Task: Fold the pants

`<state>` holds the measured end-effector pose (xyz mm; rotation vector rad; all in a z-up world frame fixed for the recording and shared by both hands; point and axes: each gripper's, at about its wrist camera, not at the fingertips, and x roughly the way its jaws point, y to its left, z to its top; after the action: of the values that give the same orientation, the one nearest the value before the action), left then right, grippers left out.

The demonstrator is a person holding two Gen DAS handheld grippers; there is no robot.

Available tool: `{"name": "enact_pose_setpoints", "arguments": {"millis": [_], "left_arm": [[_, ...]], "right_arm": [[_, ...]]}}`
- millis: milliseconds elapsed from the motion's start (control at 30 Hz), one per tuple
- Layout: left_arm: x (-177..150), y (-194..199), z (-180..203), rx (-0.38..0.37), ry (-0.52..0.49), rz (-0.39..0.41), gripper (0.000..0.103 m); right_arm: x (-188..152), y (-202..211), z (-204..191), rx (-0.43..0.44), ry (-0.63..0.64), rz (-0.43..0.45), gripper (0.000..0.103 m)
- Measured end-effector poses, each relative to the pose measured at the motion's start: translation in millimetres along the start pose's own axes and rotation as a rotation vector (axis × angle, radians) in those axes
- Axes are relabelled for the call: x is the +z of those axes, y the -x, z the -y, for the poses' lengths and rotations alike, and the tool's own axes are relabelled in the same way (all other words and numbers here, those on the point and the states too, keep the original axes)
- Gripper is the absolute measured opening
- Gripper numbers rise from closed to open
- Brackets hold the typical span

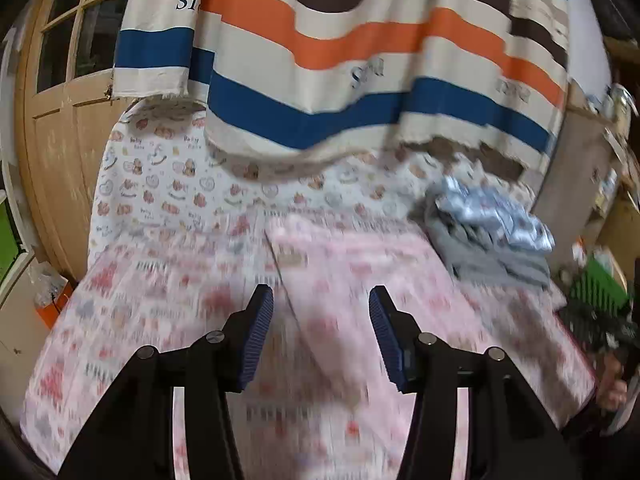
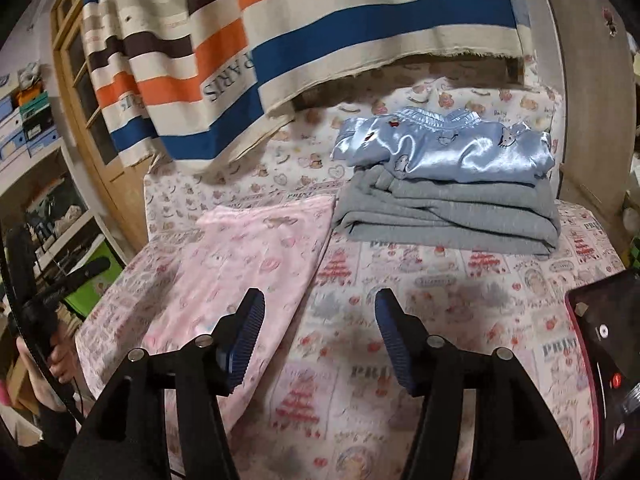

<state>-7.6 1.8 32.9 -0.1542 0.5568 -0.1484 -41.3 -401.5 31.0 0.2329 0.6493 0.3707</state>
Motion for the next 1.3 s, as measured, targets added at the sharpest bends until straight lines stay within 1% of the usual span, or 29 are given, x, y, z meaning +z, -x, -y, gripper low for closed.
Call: {"name": "enact_pose_setpoints", "arguments": {"millis": [67,100,133,200,233,267,300,333,367,400,433,467,533,600,667,733,767,800,867,900,933,1000,1067,1133,1167,1267,1300], "left_arm": [[26,-14,2,0.032,-0.021,0.021,0.052],[40,-20,4,0.058,-0.037,0.04,0.058],[52,-26,6,0.068,-0.053,0.05,0.063],[75,-41,11,0.108,-0.072,0.067,0.08],[84,-48,12,0.116,-0.077,0.069,0.083],[93,-56,13,0.118,-0.077,0.065,0.089],[101,-66,13,0.139,-0.072,0.056,0.093],[107,-75,13,0.162,-0.069,0.047,0.094],[112,-83,12,0.165,-0.063,0.04,0.096],[116,-88,11,0.157,-0.058,0.035,0.101],[119,-94,10,0.156,-0.05,0.027,0.102],[122,-99,8,0.162,-0.04,0.027,0.102],[124,-105,6,0.167,-0.038,0.052,0.102],[124,-111,6,0.189,-0.059,0.075,0.102],[120,-116,6,0.192,-0.08,0.126,0.102],[116,-119,7,0.193,-0.111,0.177,0.102],[113,-123,8,0.198,-0.129,0.179,0.102],[111,-127,7,0.194,-0.142,0.174,0.102],[105,-134,0,0.183,-0.133,0.168,0.102],[101,-138,-4,0.181,-0.122,0.159,0.102],[98,-143,-9,0.177,-0.111,0.144,0.102],[94,-155,-17,0.157,-0.092,0.066,0.102],[90,-162,-24,0.149,-0.06,0.024,0.102],[86,-172,-30,0.169,-0.033,-0.022,0.102],[84,-177,-34,0.165,-0.019,-0.042,0.102],[75,-195,-47,0.156,0.026,-0.12,0.097],[73,-198,-50,0.156,0.032,-0.137,0.097]], "right_arm": [[21,-2,3,0.03,-0.027,0.004,0.059],[30,-3,2,0.03,-0.03,0.008,0.059],[40,-6,-1,0.035,-0.025,0.012,0.062],[68,-13,-8,0.038,-0.02,0.015,0.067],[79,-17,-11,0.031,-0.028,0.018,0.067],[90,-24,-15,0.032,-0.022,0.014,0.068],[99,-31,-18,0.033,-0.008,0.002,0.072],[110,-41,-21,0.021,0.005,-0.014,0.076],[118,-50,-23,-0.005,0.011,-0.023,0.078],[124,-58,-25,-0.024,0.018,-0.032,0.084],[130,-66,-26,-0.028,0.032,-0.042,0.088],[136,-75,-28,-0.023,0.051,-0.05,0.088],[141,-87,-30,-0.048,0.066,-0.044,0.088],[141,-98,-32,-0.086,0.069,0.002,0.088],[140,-107,-34,-0.093,0.076,0.047,0.088],[138,-119,-33,-0.066,0.082,0.08,0.088],[137,-126,-32,-0.049,0.084,0.078,0.088],[137,-137,-32,-0.046,0.095,0.054,0.088],[136,-155,-33,-0.088,0.119,0.01,0.088],[135,-167,-35,-0.1,0.147,-0.028,0.088],[133,-174,-36,-0.094,0.17,-0.051,0.088],[129,-189,-38,-0.065,0.197,-0.086,0.088],[126,-204,-38,-0.056,0.188,-0.126,0.088],[125,-220,-37,-0.068,0.173,-0.159,0.088],[125,-229,-35,-0.08,0.165,-0.177,0.088],[123,-254,-29,-0.127,0.133,-0.238,0.088],[123,-261,-26,-0.14,0.126,-0.254,0.083]]}}
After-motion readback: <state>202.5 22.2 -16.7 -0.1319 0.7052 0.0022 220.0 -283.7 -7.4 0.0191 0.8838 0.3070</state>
